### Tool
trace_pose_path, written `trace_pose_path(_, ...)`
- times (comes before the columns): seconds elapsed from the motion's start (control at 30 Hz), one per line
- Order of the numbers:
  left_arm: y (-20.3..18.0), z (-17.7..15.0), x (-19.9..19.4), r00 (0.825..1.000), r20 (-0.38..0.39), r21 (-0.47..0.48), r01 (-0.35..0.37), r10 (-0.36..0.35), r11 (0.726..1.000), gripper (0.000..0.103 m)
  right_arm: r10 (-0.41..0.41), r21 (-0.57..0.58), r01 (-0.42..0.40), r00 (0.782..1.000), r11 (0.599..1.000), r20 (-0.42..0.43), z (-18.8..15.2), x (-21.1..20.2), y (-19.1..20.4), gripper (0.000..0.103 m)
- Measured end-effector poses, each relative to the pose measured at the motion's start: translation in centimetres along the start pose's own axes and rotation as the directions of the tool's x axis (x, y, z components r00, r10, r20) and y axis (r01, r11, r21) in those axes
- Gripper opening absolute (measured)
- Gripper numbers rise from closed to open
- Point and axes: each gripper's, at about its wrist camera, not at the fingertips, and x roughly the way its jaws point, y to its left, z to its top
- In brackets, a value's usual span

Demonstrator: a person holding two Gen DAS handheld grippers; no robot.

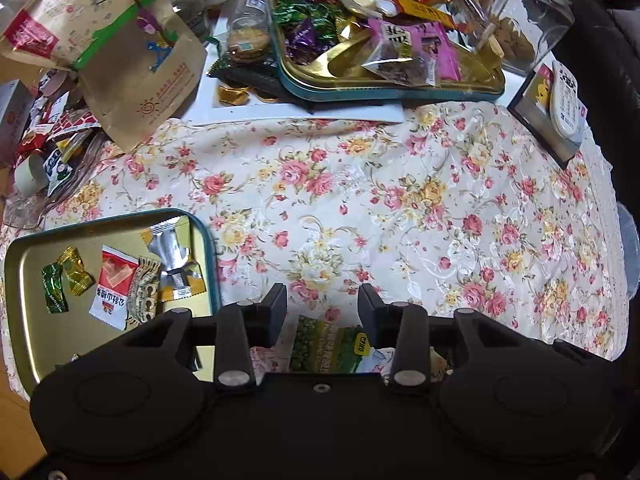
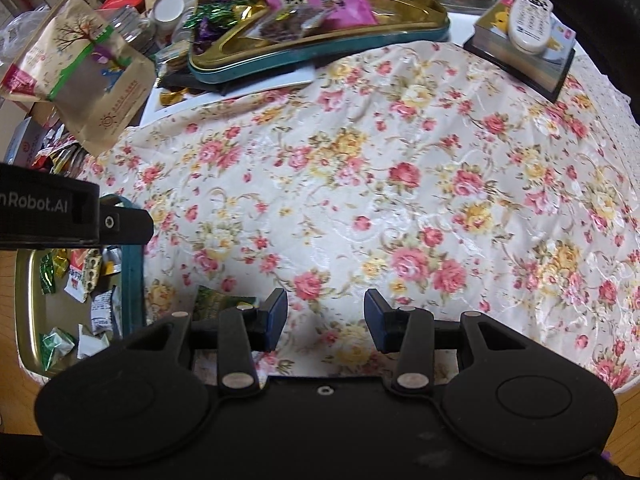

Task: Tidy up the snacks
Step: 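Move both tools away from the tray toward the packets on the tablecloth, then position the left tool over the green peas packet while the right tool reaches the white hawthorn strip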

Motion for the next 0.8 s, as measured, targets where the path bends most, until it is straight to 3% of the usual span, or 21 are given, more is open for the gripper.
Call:
trace_pose_path(0.53, -2.9, 0.0, 1.7, 0.998, -0.056, 0.054, 0.029, -0.026, 0.998, 0.049, -0.018, 0.072, 0.019, 1.000, 0.997, -0.011, -0.4, -0.1, -3.7, 0.045)
trace_pose_path(0.8, -2.4, 0.4, 1.6, 0.998, -0.051, 0.048, 0.036, -0.033, 0.998, 0.049, 0.002, 0.059, -0.003, 1.000, 0.998, 0.014, -0.7, -1.1, -3.8, 0.045)
